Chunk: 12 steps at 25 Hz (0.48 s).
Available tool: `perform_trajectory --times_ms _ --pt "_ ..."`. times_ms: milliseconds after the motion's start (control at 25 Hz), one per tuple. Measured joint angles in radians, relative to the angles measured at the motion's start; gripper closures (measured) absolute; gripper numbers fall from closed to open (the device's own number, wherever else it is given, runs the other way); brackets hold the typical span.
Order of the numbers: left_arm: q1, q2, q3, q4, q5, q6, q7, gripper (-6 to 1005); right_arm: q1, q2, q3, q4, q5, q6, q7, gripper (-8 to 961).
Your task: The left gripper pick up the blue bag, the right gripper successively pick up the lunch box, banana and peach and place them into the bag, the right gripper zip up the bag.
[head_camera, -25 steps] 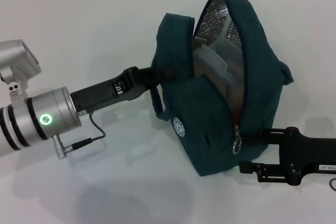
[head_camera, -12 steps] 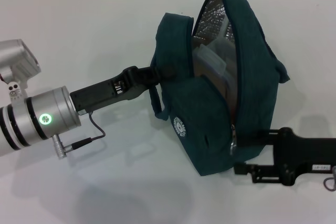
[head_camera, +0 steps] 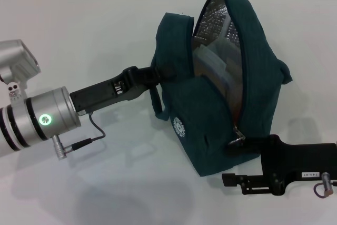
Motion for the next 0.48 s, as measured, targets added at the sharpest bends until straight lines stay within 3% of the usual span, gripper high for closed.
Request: perform_trajectory --times_ms 480 --pt "0.010 0.000 0.000 0.001 0.000 0.000 0.000 962 -0.066 -0.013 0.000 -0.044 0.007 -0.009 -0.001 295"
